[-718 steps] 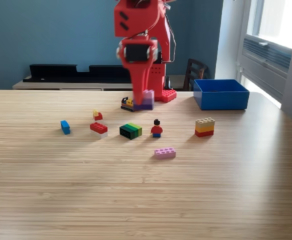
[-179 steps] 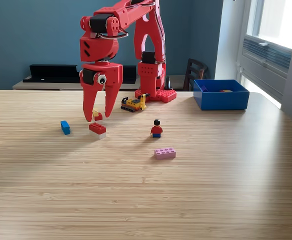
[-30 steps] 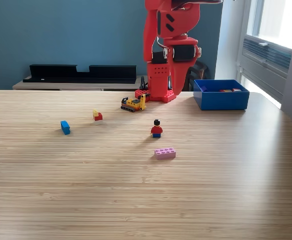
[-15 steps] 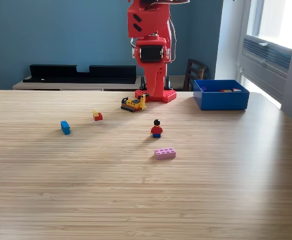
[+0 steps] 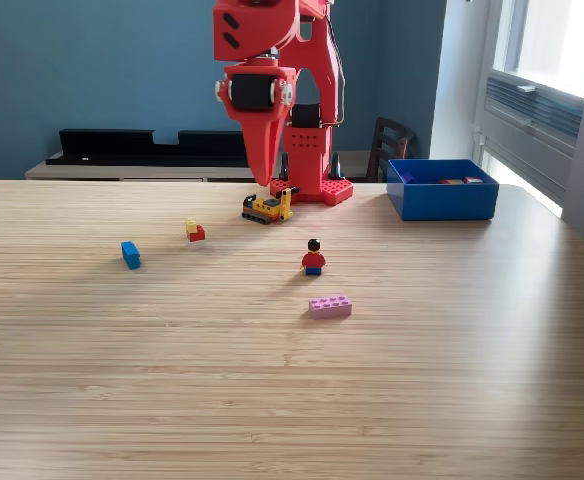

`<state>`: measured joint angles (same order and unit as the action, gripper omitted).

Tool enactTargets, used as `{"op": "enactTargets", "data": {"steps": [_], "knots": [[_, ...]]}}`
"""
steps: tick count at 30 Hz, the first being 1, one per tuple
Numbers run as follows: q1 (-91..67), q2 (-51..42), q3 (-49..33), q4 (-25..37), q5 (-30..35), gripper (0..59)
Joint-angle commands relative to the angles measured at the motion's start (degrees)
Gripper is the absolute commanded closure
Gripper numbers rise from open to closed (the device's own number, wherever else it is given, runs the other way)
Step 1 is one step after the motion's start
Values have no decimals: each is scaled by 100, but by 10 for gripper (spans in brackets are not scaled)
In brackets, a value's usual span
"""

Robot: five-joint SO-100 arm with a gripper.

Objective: Grasp a lego block and put it in the bin.

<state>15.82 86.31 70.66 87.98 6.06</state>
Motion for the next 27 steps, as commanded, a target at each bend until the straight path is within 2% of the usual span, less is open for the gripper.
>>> {"op": "enactTargets", "data": {"steps": [1, 6, 10, 12, 15, 27], "knots": [[888, 79, -765, -132, 439, 586], [1784, 70, -624, -475, 791, 586], [2303, 70, -167, -1020, 835, 580], [2408, 70, 114, -1274, 773, 470], [2426, 70, 457, -1573, 686, 412], [2188, -132, 1107, -1890, 844, 400]]}}
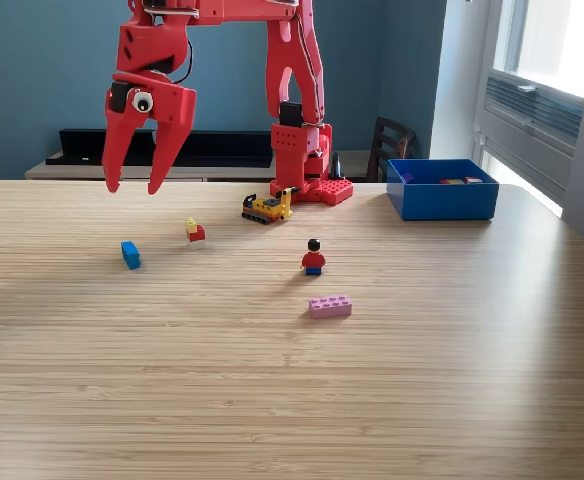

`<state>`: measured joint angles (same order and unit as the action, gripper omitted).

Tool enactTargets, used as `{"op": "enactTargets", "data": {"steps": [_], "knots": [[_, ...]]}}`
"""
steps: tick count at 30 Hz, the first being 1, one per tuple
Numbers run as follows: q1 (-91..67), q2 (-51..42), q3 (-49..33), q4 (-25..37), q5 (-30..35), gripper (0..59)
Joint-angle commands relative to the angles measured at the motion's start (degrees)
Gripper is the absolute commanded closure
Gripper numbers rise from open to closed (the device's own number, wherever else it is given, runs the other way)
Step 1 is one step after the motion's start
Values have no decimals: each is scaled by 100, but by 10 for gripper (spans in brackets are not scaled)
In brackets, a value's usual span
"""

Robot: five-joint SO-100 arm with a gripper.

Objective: Grasp a lego block and put it in the bin.

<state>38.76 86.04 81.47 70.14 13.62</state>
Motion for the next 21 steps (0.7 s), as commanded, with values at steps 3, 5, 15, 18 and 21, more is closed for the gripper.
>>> {"op": "enactTargets", "data": {"steps": [3, 5, 15, 18, 21], "knots": [[-105, -527, -79, -105, 114, 405], [-53, -800, -202, -114, 114, 408], [290, -1661, -967, -158, 9, 419], [299, -1696, -1099, -132, -53, 419], [316, -1731, -1187, -114, -70, 420]]}}
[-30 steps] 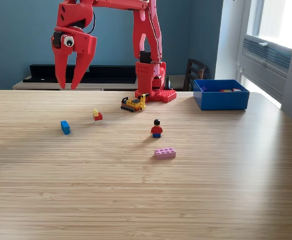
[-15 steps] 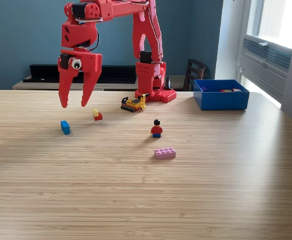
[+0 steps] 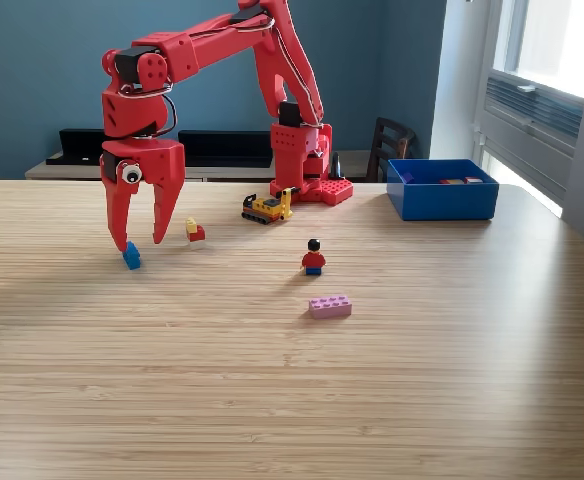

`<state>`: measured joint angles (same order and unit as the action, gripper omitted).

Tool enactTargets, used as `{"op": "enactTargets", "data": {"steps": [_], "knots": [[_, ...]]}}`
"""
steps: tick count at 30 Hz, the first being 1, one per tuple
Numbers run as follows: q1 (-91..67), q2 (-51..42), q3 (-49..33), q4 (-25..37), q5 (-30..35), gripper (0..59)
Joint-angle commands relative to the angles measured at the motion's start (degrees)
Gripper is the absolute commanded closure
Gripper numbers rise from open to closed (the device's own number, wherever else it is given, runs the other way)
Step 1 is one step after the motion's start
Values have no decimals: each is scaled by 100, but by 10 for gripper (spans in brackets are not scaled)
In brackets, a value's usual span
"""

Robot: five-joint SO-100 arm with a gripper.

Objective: Grasp a lego block and put it in the bin.

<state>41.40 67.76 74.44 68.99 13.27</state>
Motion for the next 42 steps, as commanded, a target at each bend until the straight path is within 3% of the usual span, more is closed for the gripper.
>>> {"op": "enactTargets", "data": {"steps": [1, 24, 32, 42], "knots": [[53, 88, -483, 0, -44, 420], [53, 53, -448, 18, -79, 421], [132, -624, -1274, 545, -123, 420], [211, -1204, -2215, 1090, -141, 468]]}}
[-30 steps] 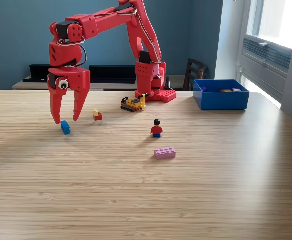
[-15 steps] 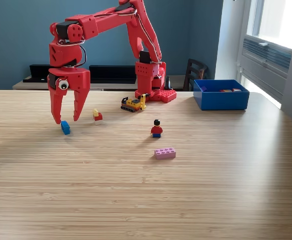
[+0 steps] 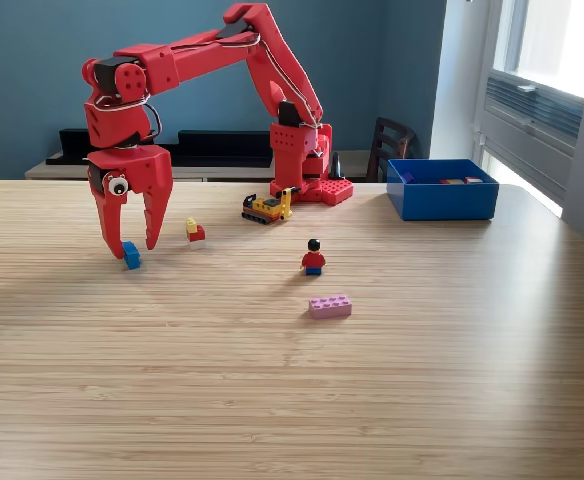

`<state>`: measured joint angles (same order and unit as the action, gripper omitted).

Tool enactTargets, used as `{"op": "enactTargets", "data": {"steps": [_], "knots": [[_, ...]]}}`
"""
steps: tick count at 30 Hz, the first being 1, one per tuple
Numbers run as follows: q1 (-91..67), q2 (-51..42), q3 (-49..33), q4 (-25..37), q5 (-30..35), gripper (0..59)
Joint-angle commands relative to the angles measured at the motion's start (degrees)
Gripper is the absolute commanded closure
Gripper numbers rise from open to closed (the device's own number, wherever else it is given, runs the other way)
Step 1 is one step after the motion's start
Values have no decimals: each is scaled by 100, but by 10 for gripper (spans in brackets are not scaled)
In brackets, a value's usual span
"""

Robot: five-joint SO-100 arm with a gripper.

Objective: Grasp a lego block and put it in the bin.

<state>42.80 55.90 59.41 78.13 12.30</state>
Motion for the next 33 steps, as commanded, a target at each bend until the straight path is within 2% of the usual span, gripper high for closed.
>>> {"op": "enactTargets", "data": {"steps": [1, 8, 15, 23, 27, 28, 30, 33], "knots": [[70, -88, -826, 237, -44, 471], [97, -466, -1424, 580, -26, 482], [123, -738, -1846, 817, -62, 586], [211, -712, -2109, 835, -26, 586], [-53, -686, -1802, 879, -18, 586], [-185, -677, -1740, 949, -18, 586], [-334, -571, -2197, 1433, 88, 586], [-879, 220, -2364, 1687, 202, 586]]}}
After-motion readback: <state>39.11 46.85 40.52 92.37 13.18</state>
